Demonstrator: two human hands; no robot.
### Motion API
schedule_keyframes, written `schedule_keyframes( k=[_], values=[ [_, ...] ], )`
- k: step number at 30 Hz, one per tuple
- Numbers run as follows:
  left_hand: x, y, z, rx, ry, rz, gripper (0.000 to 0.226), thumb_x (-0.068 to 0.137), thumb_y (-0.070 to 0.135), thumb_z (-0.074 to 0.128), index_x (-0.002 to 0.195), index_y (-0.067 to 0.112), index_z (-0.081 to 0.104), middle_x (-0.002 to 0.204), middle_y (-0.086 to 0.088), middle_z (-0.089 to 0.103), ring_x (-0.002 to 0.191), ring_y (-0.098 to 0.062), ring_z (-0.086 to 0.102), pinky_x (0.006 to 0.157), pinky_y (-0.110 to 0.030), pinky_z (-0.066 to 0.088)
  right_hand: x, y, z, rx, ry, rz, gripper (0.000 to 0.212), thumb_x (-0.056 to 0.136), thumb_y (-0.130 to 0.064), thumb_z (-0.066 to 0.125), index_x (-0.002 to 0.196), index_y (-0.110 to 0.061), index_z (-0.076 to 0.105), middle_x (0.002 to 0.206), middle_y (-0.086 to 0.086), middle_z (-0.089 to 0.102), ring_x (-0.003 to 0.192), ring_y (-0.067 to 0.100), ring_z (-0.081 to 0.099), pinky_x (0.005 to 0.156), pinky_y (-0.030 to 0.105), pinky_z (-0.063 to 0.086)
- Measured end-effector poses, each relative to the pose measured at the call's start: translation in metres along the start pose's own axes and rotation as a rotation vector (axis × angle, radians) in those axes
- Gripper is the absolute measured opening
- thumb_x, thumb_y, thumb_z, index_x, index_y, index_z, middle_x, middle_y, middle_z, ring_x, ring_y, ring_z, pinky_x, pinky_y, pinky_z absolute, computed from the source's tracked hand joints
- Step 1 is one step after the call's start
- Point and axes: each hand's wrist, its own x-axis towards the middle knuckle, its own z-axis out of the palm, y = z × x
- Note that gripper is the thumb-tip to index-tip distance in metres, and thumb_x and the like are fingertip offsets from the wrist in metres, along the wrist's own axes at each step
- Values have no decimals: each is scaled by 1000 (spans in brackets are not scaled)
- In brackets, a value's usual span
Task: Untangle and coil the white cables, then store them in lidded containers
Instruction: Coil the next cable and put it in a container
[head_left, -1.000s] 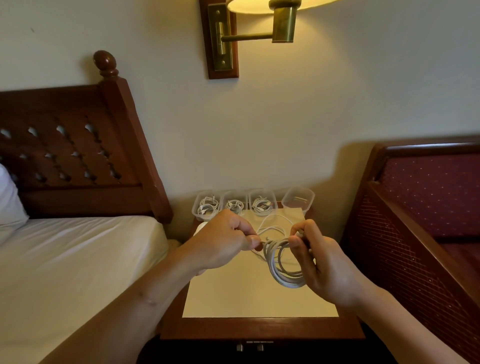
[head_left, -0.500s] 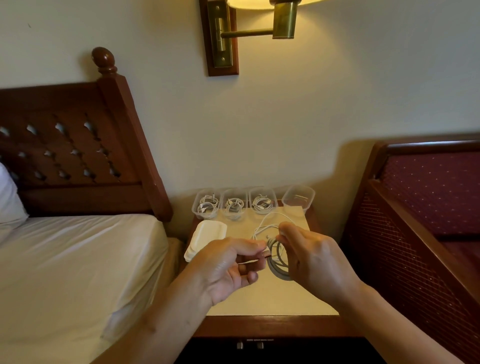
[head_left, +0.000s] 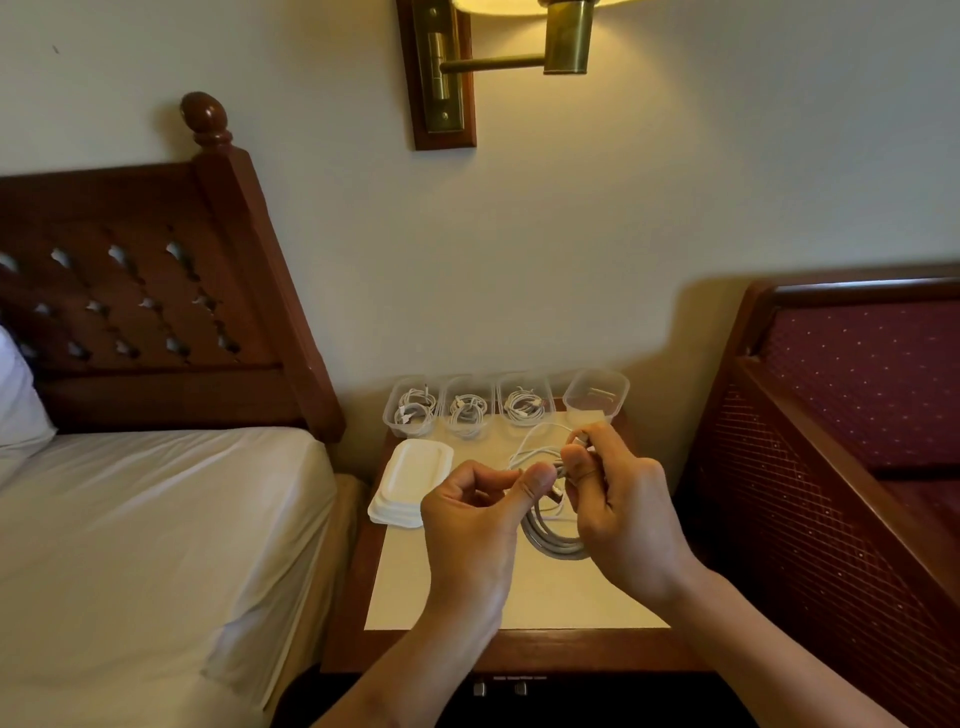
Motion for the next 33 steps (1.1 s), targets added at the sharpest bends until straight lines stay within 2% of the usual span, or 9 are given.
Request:
schedule_keyframes(
  k=[2, 5, 9, 13, 16, 18, 22, 28, 33],
  values=[
    [6, -1, -5, 86, -57, 26, 29, 73, 33, 85, 81, 8, 75, 73, -4, 75, 62, -7, 65, 61, -20, 54, -1, 0, -1, 5, -10, -16, 10, 107, -22, 49, 99, -23, 55, 62, -7, 56, 48, 18, 49, 43, 41, 39],
    [23, 7, -20, 264, -232, -77, 15, 92, 22, 76, 85, 9, 76, 79, -6, 75, 69, -17, 68, 60, -29, 53, -2, 0, -6, -46, -48, -65, 12, 106, -33, 45, 102, -25, 52, 67, -12, 54, 53, 15, 49, 46, 25, 37],
    [45, 30, -37, 350, -458, -162, 24, 101, 12, 52, 82, 5, 65, 68, -9, 64, 65, -24, 63, 57, -33, 46, -1, 1, -14, 39, -184, -135, 13, 108, -36, 40, 110, -24, 47, 78, -13, 58, 62, 18, 57, 54, 36, 49],
    [52, 40, -39, 537, -631, -123, 27, 103, 14, 42, 77, 11, 49, 55, 3, 43, 60, -20, 48, 60, -34, 38, 2, -2, -21, 92, -211, -139, 11, 107, -35, 42, 113, -27, 47, 78, -18, 56, 61, 13, 52, 56, 21, 40],
    [54, 41, -39, 528, -717, -60, 28, 106, 20, 48, 80, 11, 52, 56, 6, 41, 60, -17, 46, 64, -37, 40, 5, -2, -27, 104, -203, -120, 27, 109, -37, 40, 130, -25, 51, 75, -14, 56, 63, 18, 57, 55, 34, 46],
    [54, 39, -38, 522, -724, 31, 25, 104, 24, 53, 84, 13, 61, 60, 5, 48, 65, -18, 53, 68, -39, 45, 6, -3, -32, 120, -229, -88, 33, 109, -36, 40, 134, -23, 57, 76, -15, 58, 67, 20, 62, 58, 34, 51],
    [52, 34, -36, 513, -689, 112, 23, 106, 18, 54, 88, 12, 66, 67, 0, 60, 69, -24, 61, 64, -38, 49, 6, -8, -32, 208, -284, 28, 27, 107, -32, 45, 120, -23, 67, 79, -9, 63, 69, 19, 63, 60, 38, 55],
    [48, 31, -34, 514, -687, 148, 20, 107, 15, 53, 93, 8, 66, 69, -2, 62, 67, -22, 61, 61, -36, 51, 6, -12, -29, 274, -298, 124, 32, 106, -36, 48, 132, -31, 65, 71, -13, 53, 61, 6, 47, 59, 21, 39],
    [47, 34, -33, 557, -656, 196, 20, 104, 14, 56, 88, 10, 68, 63, 3, 57, 61, -14, 56, 59, -28, 47, 12, -19, -33, 275, -320, 68, 21, 103, -27, 58, 114, -23, 75, 77, -17, 61, 63, 5, 53, 61, 15, 40]
  ],
)
